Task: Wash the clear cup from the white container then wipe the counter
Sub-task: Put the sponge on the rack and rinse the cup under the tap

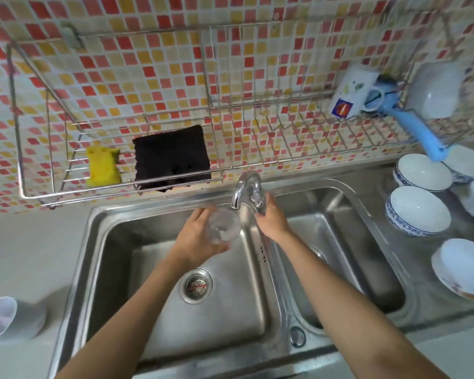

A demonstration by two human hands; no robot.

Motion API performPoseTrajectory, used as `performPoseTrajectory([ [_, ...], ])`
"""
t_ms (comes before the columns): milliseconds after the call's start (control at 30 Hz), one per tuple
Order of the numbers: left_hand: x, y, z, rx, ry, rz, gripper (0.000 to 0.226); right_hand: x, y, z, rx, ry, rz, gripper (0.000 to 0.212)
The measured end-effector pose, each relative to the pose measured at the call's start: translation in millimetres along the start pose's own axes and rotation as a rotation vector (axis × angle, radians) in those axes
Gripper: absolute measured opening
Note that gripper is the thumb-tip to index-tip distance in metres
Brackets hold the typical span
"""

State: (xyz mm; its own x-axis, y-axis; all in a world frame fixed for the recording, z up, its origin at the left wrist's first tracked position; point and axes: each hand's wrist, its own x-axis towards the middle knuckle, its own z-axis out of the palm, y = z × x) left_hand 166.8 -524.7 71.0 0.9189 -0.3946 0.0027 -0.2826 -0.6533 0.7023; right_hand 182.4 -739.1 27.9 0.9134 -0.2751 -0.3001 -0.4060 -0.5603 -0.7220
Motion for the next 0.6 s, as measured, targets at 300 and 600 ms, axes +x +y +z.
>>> performPoseTrajectory([
  [300,9,-3,27,0.003,0.027,-0.016,0.092,30,26,6,-0.173,-0.144,-0.187,0.079],
  [600,11,-1,29,-0.058,0.06,-0.066,0.087,35,34,7,-0.346,-0.165,-0.338,0.072],
])
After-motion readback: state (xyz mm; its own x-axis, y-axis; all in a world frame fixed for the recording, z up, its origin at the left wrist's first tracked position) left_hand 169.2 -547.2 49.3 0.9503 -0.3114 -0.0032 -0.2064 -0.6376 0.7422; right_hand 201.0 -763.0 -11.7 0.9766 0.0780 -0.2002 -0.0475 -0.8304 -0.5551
